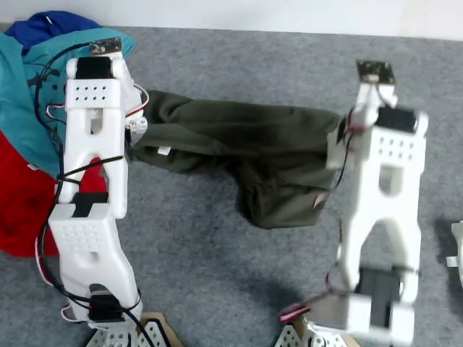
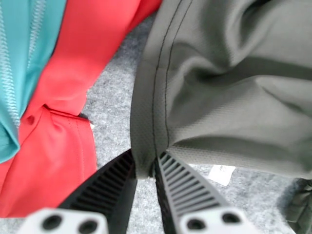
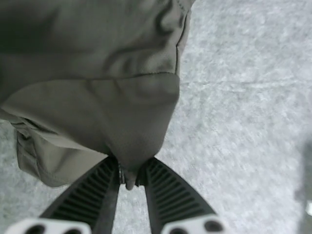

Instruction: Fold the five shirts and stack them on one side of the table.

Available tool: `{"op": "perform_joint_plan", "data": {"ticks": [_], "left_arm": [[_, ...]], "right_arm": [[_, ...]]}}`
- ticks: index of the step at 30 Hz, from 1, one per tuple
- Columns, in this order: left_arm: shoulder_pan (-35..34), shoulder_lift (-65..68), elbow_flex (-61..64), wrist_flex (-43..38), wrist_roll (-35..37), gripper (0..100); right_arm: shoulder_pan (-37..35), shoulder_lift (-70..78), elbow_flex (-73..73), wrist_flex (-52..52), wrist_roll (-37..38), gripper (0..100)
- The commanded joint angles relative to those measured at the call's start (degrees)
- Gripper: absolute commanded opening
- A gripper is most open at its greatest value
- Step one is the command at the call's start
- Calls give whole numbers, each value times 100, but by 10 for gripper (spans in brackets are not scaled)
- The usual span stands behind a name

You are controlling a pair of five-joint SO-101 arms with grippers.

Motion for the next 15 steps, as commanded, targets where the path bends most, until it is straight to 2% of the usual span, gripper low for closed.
{"op": "perform_joint_plan", "data": {"ticks": [1, 4, 7, 15], "left_arm": [[-48, -382, 286, -264, -44, 5], [-84, -418, 796, -835, -44, 5], [-207, -426, 1209, -1284, -44, 5], [-655, -435, 1446, -1873, -44, 6]], "right_arm": [[-233, -1552, 2123, -1235, 97, 8], [-391, -2369, 3459, -1965, 97, 8], [-409, -2914, 4295, -2264, 97, 8], [-286, -3670, 4848, -2246, 105, 8]]}}
